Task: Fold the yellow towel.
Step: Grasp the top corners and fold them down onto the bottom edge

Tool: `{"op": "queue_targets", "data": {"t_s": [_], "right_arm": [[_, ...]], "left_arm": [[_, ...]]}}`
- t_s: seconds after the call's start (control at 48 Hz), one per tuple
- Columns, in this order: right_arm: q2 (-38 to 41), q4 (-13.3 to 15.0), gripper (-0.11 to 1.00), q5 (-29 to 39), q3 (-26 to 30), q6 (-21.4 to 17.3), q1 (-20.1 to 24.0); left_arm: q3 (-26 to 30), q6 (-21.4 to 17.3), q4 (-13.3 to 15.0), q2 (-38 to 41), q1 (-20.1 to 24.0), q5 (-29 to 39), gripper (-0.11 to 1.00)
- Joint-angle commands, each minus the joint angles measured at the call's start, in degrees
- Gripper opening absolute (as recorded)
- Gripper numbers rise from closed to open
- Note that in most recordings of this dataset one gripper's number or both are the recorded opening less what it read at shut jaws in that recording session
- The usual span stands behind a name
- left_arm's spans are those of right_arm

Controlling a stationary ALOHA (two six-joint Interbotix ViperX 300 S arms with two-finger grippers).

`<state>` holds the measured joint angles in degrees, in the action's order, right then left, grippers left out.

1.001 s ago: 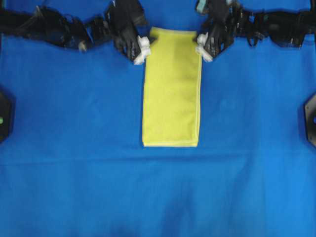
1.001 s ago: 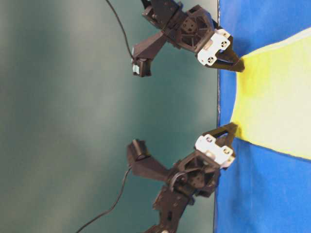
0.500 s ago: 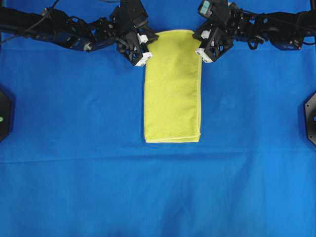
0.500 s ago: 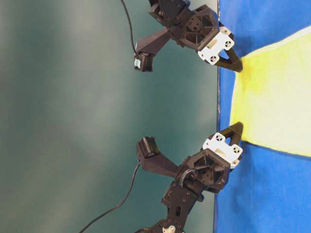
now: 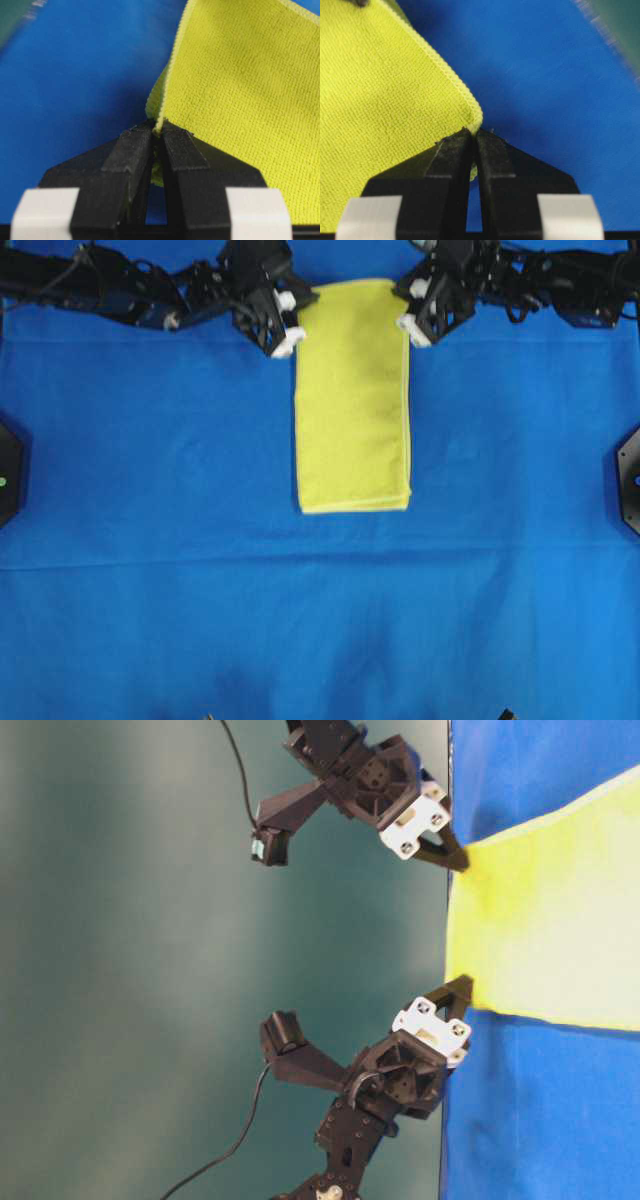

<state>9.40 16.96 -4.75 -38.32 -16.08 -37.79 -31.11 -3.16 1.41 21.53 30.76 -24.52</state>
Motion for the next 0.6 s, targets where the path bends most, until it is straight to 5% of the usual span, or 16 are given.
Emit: {"op": "queue_targets", "data": {"t_s": [0.0, 0.188, 0.584], "right_arm": [[-1.6, 0.1, 0.03, -0.5, 1.6, 0.1, -1.7], [-1.6, 0.1, 0.03, -0.5, 2.0, 0.1, -2.5], [-7.6, -0.4, 0.03, 1.5, 1.0, -0.4, -0.4]], "left_arm": [[1.4, -0.7, -0.3, -1.7, 2.3, -0.3, 0.03], [2.5, -2.0, -0.2, -2.0, 3.9, 0.8, 0.03], [0.4, -3.3, -0.2, -9.4, 0.0, 4.7, 0.03]]}}
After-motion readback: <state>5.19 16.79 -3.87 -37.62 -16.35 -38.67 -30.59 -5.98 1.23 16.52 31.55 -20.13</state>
